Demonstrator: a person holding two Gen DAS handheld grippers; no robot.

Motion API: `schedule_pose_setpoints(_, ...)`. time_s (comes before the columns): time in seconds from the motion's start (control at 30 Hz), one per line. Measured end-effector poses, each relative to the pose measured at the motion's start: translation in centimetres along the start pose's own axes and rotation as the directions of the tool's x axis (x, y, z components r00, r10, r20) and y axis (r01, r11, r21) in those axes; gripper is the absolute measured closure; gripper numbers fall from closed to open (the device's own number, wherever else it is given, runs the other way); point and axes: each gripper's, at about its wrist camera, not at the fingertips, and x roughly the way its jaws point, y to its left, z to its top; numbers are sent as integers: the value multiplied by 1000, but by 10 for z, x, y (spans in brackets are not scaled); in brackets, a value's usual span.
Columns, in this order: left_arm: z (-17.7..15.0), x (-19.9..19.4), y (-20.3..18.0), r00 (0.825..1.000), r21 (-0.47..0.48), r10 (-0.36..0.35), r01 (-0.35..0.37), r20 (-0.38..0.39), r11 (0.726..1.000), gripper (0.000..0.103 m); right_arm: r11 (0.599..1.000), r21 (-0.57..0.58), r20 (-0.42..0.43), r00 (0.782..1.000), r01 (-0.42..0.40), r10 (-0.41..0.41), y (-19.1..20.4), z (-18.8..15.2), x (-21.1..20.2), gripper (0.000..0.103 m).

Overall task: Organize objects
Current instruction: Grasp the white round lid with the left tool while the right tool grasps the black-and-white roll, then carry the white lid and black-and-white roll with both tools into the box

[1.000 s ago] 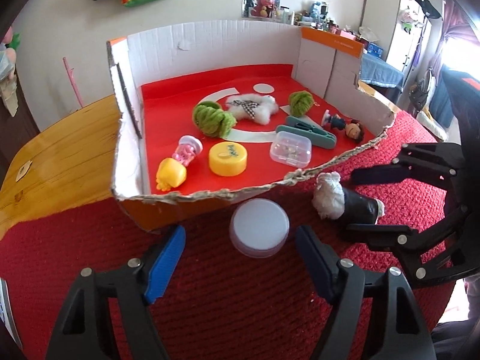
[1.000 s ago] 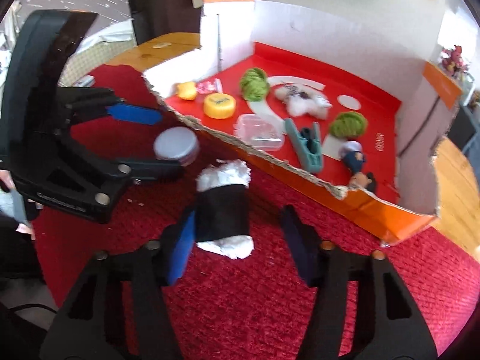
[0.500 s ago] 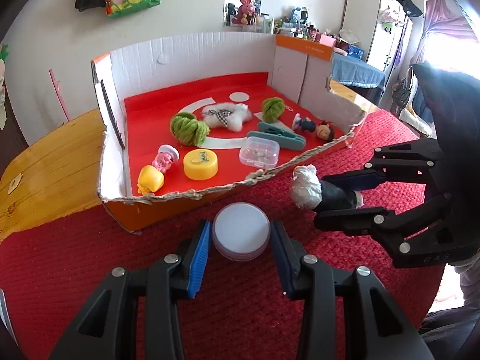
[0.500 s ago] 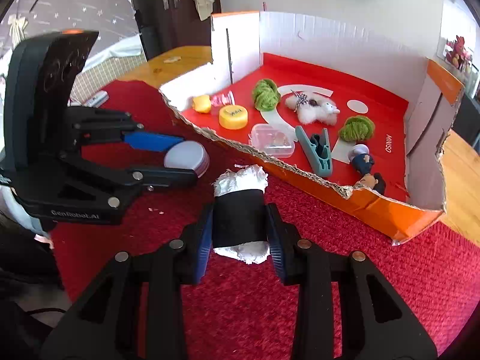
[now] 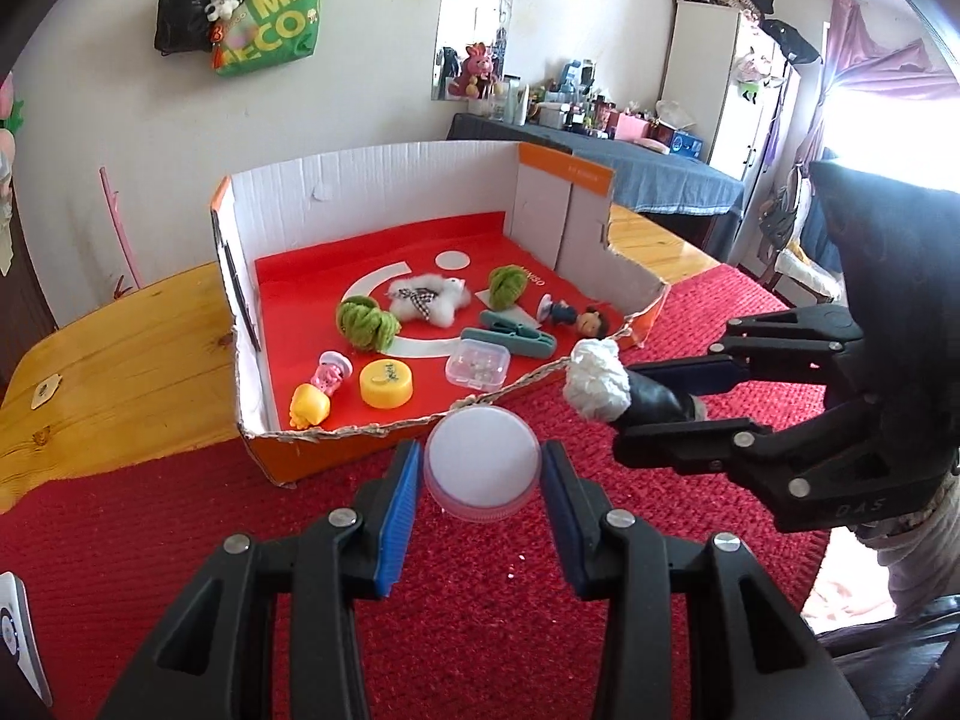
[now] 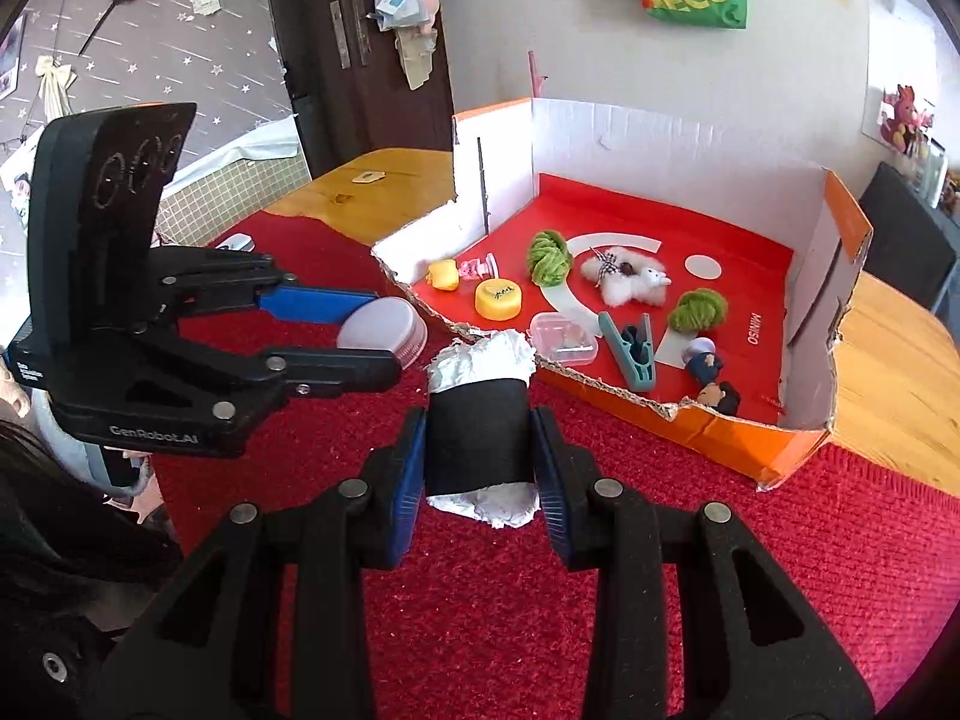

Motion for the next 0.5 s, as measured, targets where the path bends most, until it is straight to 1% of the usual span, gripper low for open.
schedule_pose_setpoints(0.33, 2, -5, -2, 1000, 2, 1, -1, 13, 1000, 61, 1000, 7, -5, 1000, 7, -7, 0, -1, -2, 70)
schedule_pose_setpoints(0.5, 13, -5, 2, 1000, -10, 11, -11, 27, 1000, 61, 1000, 17, 13, 1000, 20, -20, -5, 11, -7, 70)
